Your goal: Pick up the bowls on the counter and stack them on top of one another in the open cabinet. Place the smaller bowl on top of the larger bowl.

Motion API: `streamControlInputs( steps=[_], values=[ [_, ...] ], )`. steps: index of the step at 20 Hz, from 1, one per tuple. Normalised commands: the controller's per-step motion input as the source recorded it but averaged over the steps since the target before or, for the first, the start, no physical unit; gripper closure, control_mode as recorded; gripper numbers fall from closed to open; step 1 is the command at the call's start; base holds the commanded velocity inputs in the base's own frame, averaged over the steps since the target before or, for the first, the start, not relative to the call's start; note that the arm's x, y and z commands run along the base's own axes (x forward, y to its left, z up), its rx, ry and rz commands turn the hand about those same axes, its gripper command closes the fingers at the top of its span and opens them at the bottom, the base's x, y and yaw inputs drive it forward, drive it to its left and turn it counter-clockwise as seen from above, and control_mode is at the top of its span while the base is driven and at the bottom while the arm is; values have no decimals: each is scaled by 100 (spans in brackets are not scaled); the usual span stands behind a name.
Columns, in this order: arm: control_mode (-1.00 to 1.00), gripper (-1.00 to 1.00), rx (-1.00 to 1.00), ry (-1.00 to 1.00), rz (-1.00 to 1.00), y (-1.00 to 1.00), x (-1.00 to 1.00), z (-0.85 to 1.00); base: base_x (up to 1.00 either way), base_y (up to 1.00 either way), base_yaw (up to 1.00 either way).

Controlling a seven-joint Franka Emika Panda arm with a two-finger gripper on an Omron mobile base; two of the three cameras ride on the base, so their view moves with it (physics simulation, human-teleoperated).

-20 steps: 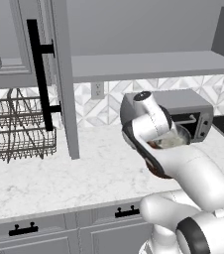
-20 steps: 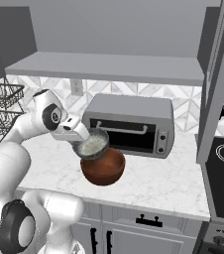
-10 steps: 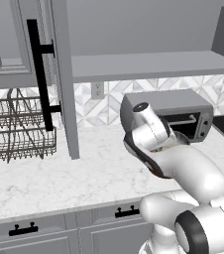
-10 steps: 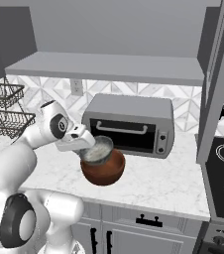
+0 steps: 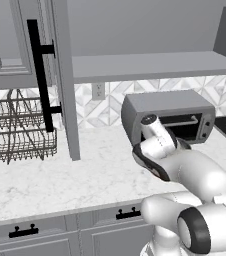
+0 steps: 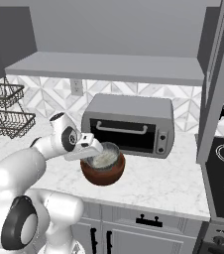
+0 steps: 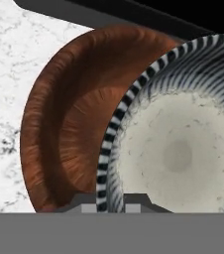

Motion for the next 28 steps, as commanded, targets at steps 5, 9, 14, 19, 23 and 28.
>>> streamControlInputs(
  steps=[5, 9, 14, 19, 23, 28],
  values=[
    [-100, 100, 0, 6, 12, -1, 23, -38, 0, 0, 0],
    [-100, 100, 0, 3, 9, -1, 31, -21, 0, 0, 0],
    [-100, -100, 0, 4, 3, 0, 15, -1, 0, 0, 0],
    [-100, -100, 0, -2, 0, 0, -2, 12, 0, 0, 0],
    [-100, -100, 0, -10, 0, 0, -6, 66, 0, 0, 0],
    [-100, -100, 0, -4, 0, 31, -50, 51, 0, 0, 0]
  ],
)
